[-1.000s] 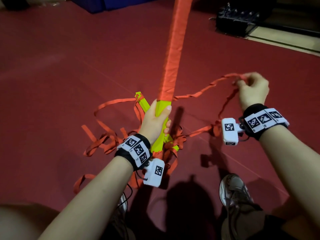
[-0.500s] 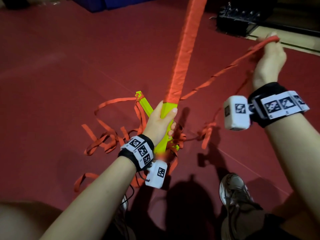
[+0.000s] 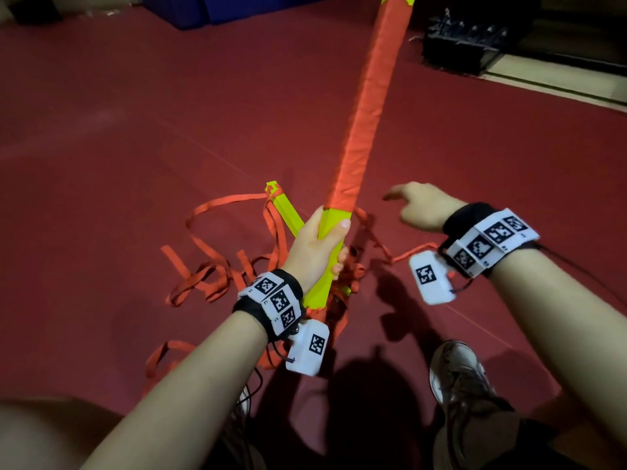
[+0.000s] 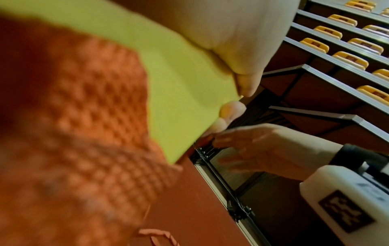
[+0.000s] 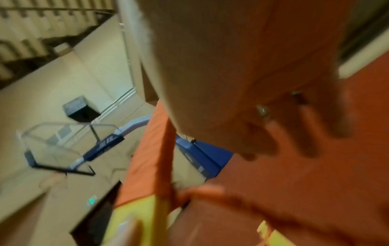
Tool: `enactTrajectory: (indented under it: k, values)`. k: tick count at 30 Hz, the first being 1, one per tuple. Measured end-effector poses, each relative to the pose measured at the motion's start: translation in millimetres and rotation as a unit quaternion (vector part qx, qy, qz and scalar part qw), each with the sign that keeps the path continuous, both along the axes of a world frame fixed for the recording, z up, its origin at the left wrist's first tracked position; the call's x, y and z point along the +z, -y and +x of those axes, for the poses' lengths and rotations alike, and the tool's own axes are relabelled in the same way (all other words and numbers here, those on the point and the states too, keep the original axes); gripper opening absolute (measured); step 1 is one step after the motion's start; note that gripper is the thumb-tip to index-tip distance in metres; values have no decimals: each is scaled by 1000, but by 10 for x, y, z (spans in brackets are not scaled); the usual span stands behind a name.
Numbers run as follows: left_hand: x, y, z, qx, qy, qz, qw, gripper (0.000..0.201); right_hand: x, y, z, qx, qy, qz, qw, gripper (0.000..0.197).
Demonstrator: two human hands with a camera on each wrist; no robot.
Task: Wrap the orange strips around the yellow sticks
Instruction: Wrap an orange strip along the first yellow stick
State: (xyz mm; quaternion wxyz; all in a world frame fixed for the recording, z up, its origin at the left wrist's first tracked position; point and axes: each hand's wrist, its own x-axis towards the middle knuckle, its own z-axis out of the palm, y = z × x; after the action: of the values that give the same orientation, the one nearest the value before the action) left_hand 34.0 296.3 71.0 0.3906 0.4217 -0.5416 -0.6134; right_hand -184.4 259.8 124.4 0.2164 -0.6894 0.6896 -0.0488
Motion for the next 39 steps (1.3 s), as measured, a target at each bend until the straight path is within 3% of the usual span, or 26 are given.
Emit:
enactTrajectory:
  k: [2,4,8,11,14,16,19,20,21,23,25,27,32,35,39]
  values:
    - [-7,-6,-38,2,-20,19,1000,15,-115,-41,231,26,242,-3,970,57]
    - [-5,-8,-70,1,-40,35,999,13,-213,-97,407,12,397,-5,918,50]
    - [25,-7,-79,3,-80,70,994,13,-245,-135,531,-5,444,-72,893,23]
    - [51,26,-45,16,-108,97,989,13,-228,-120,472,-66,498,-52,863,27]
    - [63,51,1,24,-131,115,984,13,-228,-97,381,-102,499,-23,860,21]
    - [58,39,4,25,-135,120,983,15,-218,-83,331,-113,454,14,884,22]
    - [29,12,-29,16,-123,123,985,15,-227,-31,248,-87,192,-64,975,24]
    - [19,4,-38,13,-114,121,986,15,-217,-34,250,-74,107,-115,985,31]
    - [13,-1,-47,10,-107,120,987,15,-199,-51,289,-57,92,-159,981,41]
    - [11,-2,-60,7,-100,115,988,15,-191,-63,408,-37,219,-181,958,57]
    - [26,-3,-72,5,-92,110,990,16,-154,-105,555,-59,419,-103,900,57]
    - [41,-3,-86,2,-87,105,991,17,-155,-133,644,-67,495,-27,866,52]
    - [60,15,-57,3,-73,87,993,21,-118,-139,560,-69,445,-19,893,17]
    - [72,23,-38,1,-62,67,996,16,-118,-111,513,-84,440,-6,894,12]
    - [52,54,-26,6,-25,53,998,10,-114,-56,438,-70,284,-61,954,15]
